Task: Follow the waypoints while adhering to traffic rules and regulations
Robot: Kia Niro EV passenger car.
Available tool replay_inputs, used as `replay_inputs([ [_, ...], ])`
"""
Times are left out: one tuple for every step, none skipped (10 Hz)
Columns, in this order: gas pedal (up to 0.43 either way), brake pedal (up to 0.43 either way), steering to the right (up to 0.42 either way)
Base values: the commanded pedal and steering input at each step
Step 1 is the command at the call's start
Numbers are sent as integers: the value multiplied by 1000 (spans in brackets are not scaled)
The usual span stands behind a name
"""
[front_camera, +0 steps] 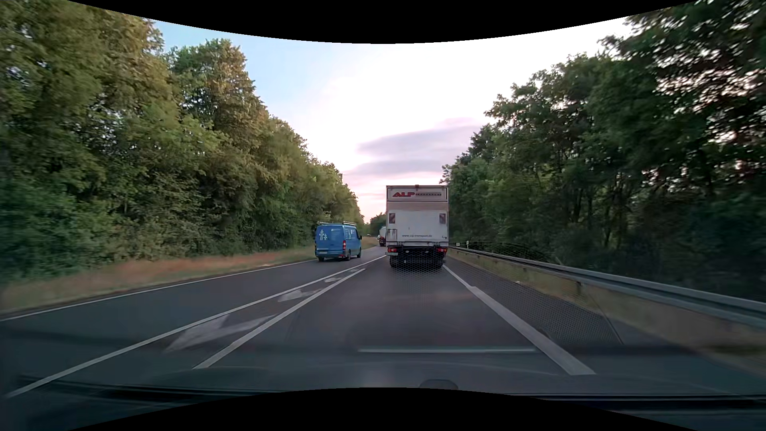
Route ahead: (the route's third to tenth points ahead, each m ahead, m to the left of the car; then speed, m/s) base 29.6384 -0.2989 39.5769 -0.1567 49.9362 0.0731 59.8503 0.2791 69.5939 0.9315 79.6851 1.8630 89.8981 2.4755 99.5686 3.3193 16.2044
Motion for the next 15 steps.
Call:
replay_inputs([
  [130,0,6],
  [130,0,4],
  [130,0,1],
  [130,0,0],
  [130,0,-1],
  [130,0,-1],
  [130,0,-1],
  [130,0,-1],
  [130,0,-1],
  [130,0,-1],
  [130,0,-1],
  [130,0,-1],
  [130,0,-1],
  [130,0,-1],
  [130,0,-2],
])
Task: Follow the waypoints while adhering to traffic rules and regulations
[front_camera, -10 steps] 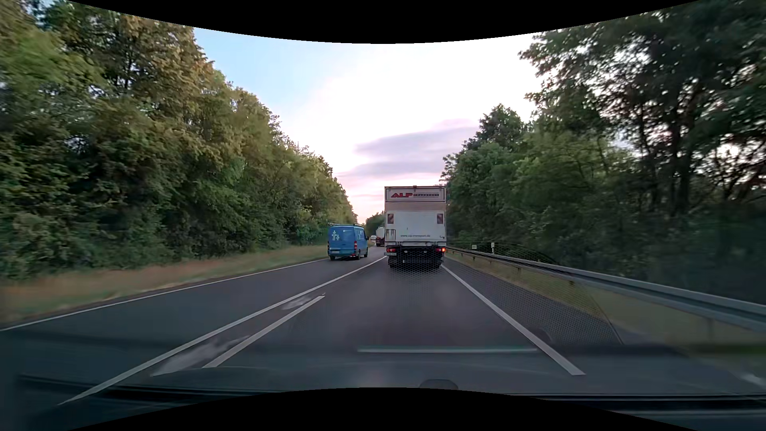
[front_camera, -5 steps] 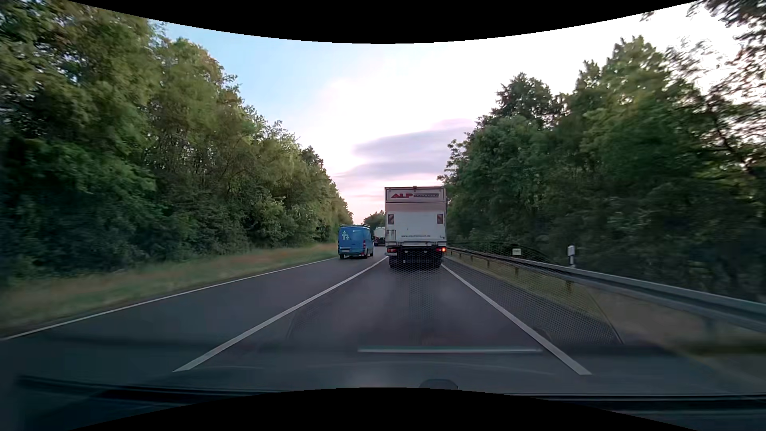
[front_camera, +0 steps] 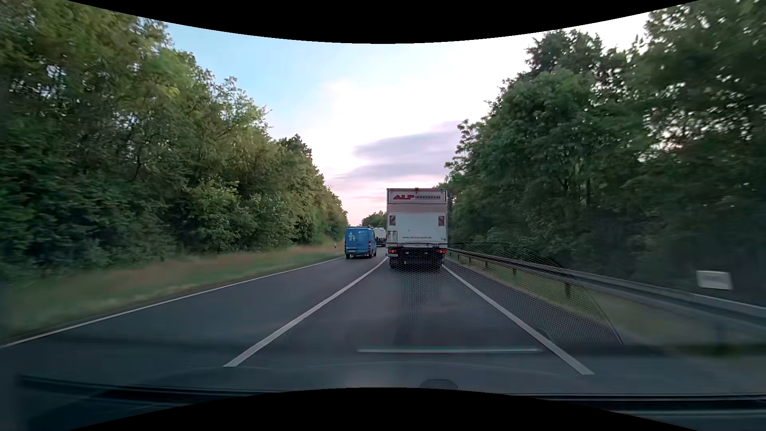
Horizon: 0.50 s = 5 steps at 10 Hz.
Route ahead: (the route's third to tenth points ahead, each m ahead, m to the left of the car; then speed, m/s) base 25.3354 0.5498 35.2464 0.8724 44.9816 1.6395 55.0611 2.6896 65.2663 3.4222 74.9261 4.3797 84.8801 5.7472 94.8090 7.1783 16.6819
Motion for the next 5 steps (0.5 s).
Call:
replay_inputs([
  [130,0,-2],
  [130,0,-2],
  [130,0,-2],
  [130,0,-2],
  [130,0,-2],
])
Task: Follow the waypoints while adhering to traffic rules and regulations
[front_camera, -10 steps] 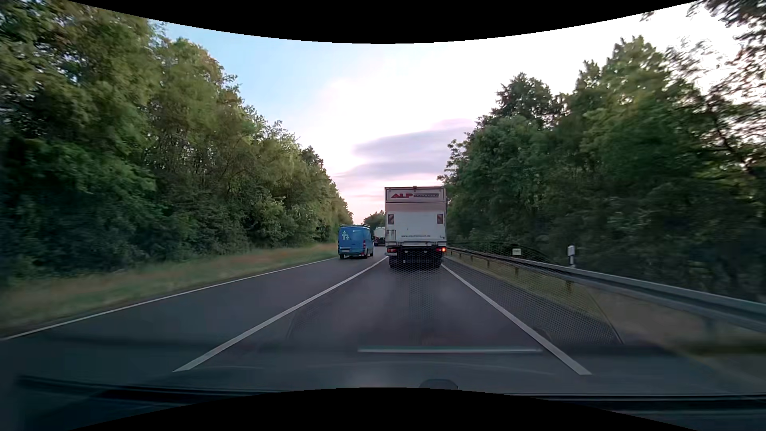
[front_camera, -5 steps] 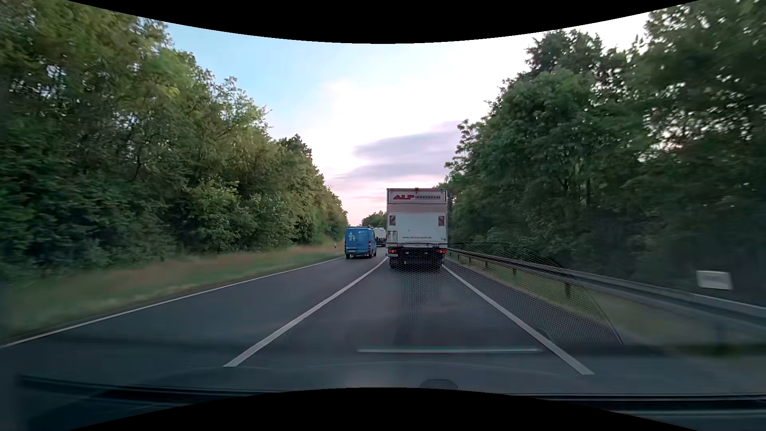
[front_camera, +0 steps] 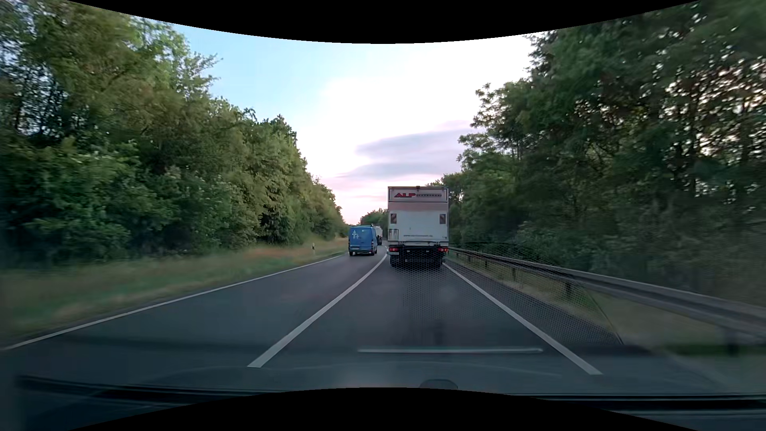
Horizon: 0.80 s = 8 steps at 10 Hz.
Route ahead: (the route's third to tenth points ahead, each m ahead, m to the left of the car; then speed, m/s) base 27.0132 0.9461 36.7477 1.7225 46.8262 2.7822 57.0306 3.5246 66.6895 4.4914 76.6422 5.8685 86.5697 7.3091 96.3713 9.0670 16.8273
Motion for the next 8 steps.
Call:
replay_inputs([
  [130,0,-2],
  [118,0,-3],
  [118,0,-3],
  [118,0,-3],
  [118,0,-3],
  [118,0,-3],
  [118,0,-3],
  [118,0,-4],
])
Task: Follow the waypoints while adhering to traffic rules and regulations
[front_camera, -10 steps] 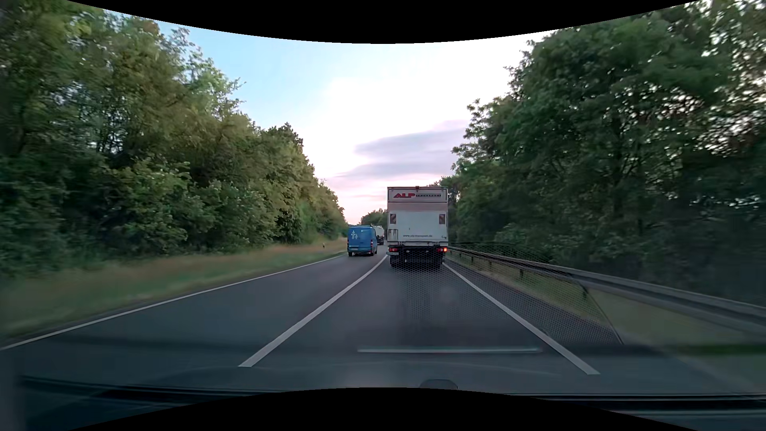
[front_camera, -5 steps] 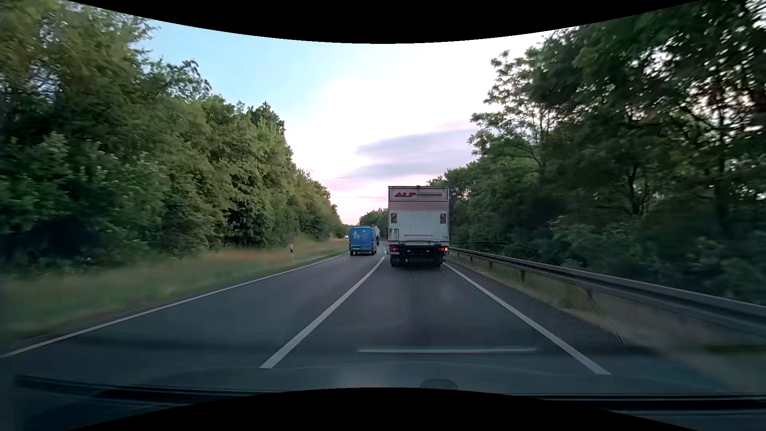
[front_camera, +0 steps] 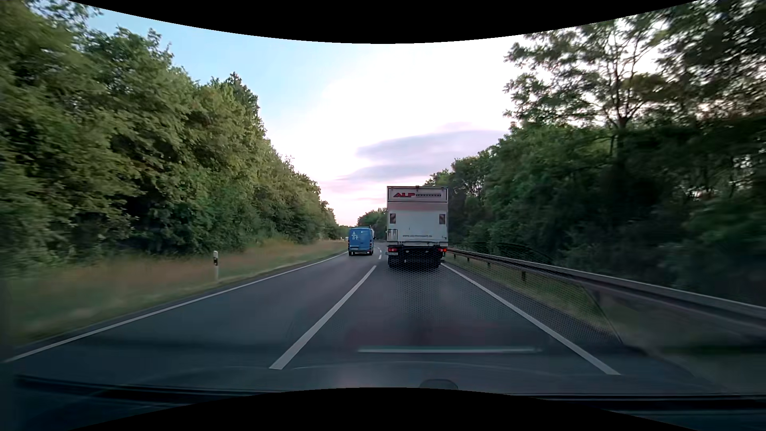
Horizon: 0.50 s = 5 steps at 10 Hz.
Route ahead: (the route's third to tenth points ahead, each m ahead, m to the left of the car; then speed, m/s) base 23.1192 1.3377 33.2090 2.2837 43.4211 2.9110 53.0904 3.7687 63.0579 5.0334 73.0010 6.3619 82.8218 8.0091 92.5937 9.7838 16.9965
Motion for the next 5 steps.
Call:
replay_inputs([
  [118,0,-4],
  [118,0,-5],
  [118,0,-5],
  [118,0,-5],
  [118,0,-6],
])
